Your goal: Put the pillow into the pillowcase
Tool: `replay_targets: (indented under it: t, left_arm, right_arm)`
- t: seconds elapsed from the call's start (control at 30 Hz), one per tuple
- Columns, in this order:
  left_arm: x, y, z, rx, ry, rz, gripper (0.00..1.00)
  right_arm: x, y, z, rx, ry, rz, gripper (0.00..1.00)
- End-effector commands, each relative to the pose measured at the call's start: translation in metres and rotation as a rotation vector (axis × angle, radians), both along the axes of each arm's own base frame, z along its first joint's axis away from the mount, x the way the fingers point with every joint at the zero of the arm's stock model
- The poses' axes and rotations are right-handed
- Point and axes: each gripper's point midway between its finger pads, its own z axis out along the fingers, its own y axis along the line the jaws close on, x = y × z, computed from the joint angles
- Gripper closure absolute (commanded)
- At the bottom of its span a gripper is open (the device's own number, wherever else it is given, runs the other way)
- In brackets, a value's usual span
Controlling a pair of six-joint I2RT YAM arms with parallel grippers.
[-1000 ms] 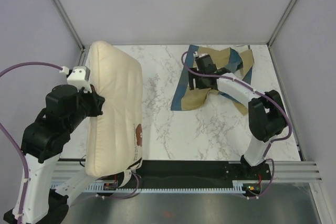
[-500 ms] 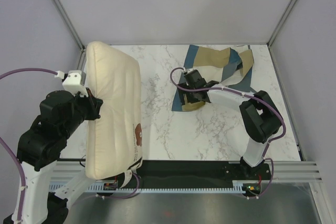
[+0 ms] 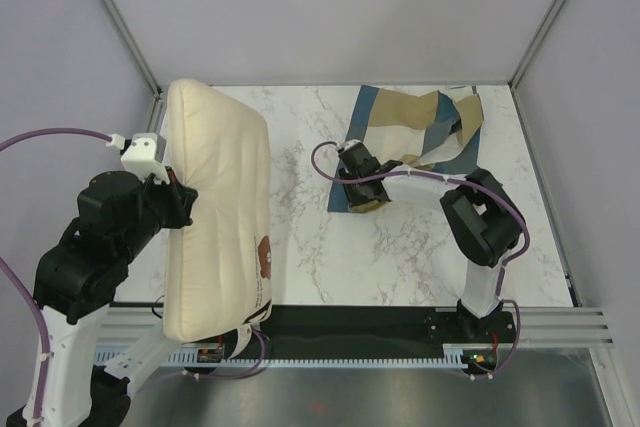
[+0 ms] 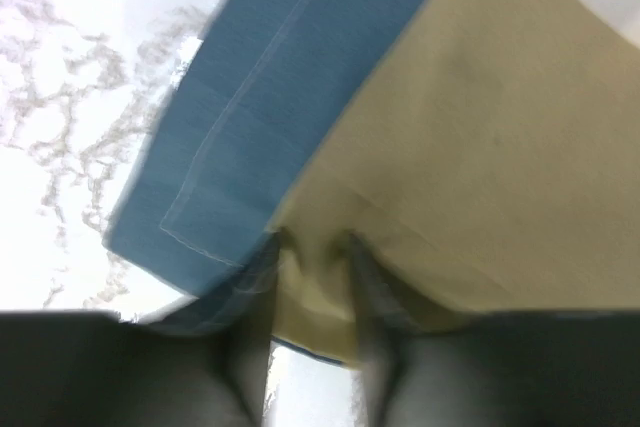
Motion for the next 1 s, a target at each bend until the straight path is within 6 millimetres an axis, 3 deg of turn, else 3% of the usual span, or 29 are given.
replay_targets:
  t: [0.0, 0.07, 0.1, 0.2, 0.27, 0.33, 0.37, 0.4, 0.43, 0.47, 0.5, 0.6, 0.7, 0.77, 0.8, 0.87, 0.9, 0.97]
  left_arm:
    - [0.010, -0.004, 0.039, -0.041, -0.159, -0.017, 0.98]
    - [0.009, -0.004, 0.040, -0.041, -0.163, -0.016, 0.98]
    - [0.009, -0.003, 0.041, -0.041, -0.166, -0.014, 0.98]
    - [0.007, 0.000, 0.047, -0.037, -0.177, -0.004, 0.98]
    - [0.007, 0.002, 0.048, -0.033, -0.180, 0.004, 0.98]
    - [0.006, 0.003, 0.051, -0.032, -0.185, 0.008, 0.98]
    - [0.005, 0.004, 0.051, -0.032, -0.187, 0.009, 0.98]
    - [0.005, 0.004, 0.052, -0.033, -0.188, 0.011, 0.98]
    - [0.005, 0.004, 0.052, -0.035, -0.186, 0.012, 0.98]
    - [0.004, 0.003, 0.052, -0.039, -0.185, 0.007, 0.98]
    - [0.005, 0.002, 0.052, -0.043, -0.183, 0.004, 0.98]
    - [0.005, -0.004, 0.054, -0.058, -0.179, -0.020, 0.98]
    - [0.006, -0.007, 0.063, -0.071, -0.190, -0.033, 0.98]
    - [0.005, -0.009, 0.071, -0.082, -0.202, -0.048, 0.98]
    - [0.005, -0.012, 0.081, -0.094, -0.219, -0.059, 0.98]
    - [-0.003, -0.024, 0.102, -0.148, -0.251, -0.125, 0.98]
    - [0.000, -0.032, 0.106, -0.173, -0.238, -0.150, 0.98]
    - [-0.006, -0.050, 0.126, -0.232, -0.259, -0.246, 0.98]
  right_arm:
    - [-0.006, 0.005, -0.008, -0.044, 0.008, 0.017, 0.74]
    - [-0.014, 0.021, 0.002, -0.028, -0.016, 0.061, 0.86]
    - [-0.019, 0.029, 0.006, -0.019, -0.022, 0.098, 1.00]
    - [-0.050, 0.073, 0.027, 0.077, -0.037, 0.259, 1.00]
    - [-0.084, 0.108, 0.048, 0.172, -0.058, 0.403, 1.00]
    - [-0.140, 0.139, 0.071, 0.300, -0.035, 0.611, 1.00]
    - [-0.151, 0.151, 0.086, 0.367, -0.065, 0.660, 1.00]
    - [-0.164, 0.156, 0.096, 0.416, -0.063, 0.697, 0.92]
    - [-0.173, 0.153, 0.109, 0.458, -0.076, 0.699, 0.74]
    - [-0.169, 0.150, 0.116, 0.468, -0.103, 0.674, 0.36]
    - [-0.166, 0.144, 0.120, 0.457, -0.126, 0.643, 0.26]
    - [-0.144, 0.109, 0.144, 0.407, -0.208, 0.495, 0.21]
    - [-0.122, 0.065, 0.156, 0.369, -0.244, 0.308, 0.22]
    - [-0.110, 0.037, 0.156, 0.352, -0.253, 0.180, 0.21]
    - [-0.096, 0.011, 0.154, 0.346, -0.263, 0.094, 0.22]
    - [-0.085, -0.016, 0.146, 0.338, -0.249, -0.003, 0.23]
    - [-0.072, -0.042, 0.141, 0.331, -0.250, -0.101, 0.23]
    - [-0.064, -0.063, 0.135, 0.316, -0.243, -0.173, 0.16]
